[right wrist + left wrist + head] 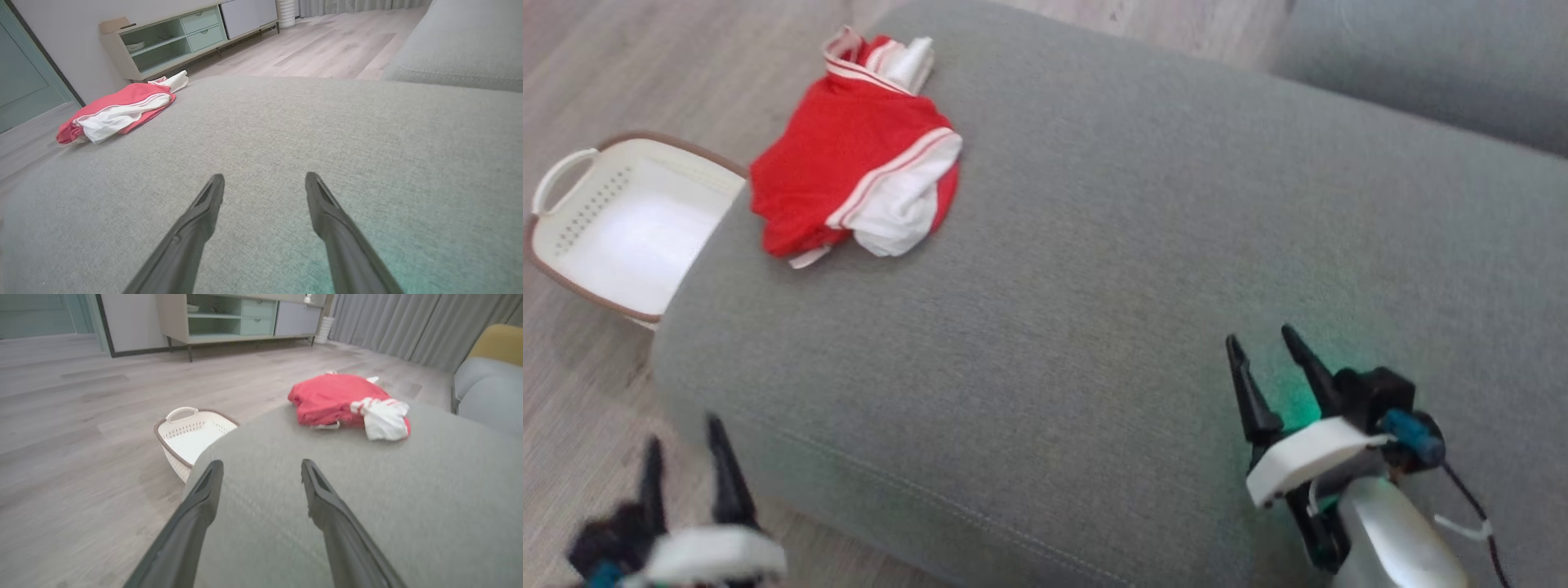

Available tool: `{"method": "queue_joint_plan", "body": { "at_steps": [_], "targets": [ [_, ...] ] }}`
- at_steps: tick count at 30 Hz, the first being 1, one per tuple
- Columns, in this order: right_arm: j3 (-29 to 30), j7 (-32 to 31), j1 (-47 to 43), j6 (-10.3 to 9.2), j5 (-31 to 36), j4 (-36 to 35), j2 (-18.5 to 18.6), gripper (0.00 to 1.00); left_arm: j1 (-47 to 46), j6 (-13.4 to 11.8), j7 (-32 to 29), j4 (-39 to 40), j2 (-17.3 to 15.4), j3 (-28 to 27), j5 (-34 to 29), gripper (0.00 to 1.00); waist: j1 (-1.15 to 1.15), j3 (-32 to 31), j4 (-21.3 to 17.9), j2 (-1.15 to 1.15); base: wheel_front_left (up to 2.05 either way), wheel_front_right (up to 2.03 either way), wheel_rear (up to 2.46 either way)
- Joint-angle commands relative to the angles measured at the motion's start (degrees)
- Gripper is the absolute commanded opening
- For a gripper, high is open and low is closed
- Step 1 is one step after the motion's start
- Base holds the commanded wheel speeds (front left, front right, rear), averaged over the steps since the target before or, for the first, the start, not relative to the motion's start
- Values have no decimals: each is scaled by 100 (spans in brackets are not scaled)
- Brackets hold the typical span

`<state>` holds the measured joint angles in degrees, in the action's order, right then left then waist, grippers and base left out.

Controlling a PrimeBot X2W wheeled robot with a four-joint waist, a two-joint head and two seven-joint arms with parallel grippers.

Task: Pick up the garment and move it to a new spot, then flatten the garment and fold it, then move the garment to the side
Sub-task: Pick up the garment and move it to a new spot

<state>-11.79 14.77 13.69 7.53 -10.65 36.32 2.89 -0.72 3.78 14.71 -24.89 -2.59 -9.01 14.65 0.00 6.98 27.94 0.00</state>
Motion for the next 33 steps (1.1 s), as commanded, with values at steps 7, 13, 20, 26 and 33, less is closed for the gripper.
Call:
{"method": "queue_joint_plan", "body": {
  "at_steps": [7,13,20,26,33],
  "targets": [
    [-116,23,560,-4,243,-378,-2,100,-1425,270,29,17,-315,-628,-81,100,0,836,-496,0,0,0,0],
    [-313,23,902,-4,491,-628,-1,100,-2612,358,29,-693,-757,-445,-8,100,0,1455,-858,0,0,0,0],
    [-557,23,1196,-4,532,-1074,4,100,-3606,368,29,-1850,-1388,332,554,100,0,1978,-1372,0,0,0,0],
    [-689,23,1323,-4,504,-1413,12,100,-4079,369,-272,-2915,-1745,657,1181,100,0,2208,-1769,0,0,0,0],
    [-608,23,1291,-4,477,-1495,17,100,-4251,370,-743,-3599,-1822,962,1727,0,0,2224,-1981,0,0,0,0]
  ]
}}
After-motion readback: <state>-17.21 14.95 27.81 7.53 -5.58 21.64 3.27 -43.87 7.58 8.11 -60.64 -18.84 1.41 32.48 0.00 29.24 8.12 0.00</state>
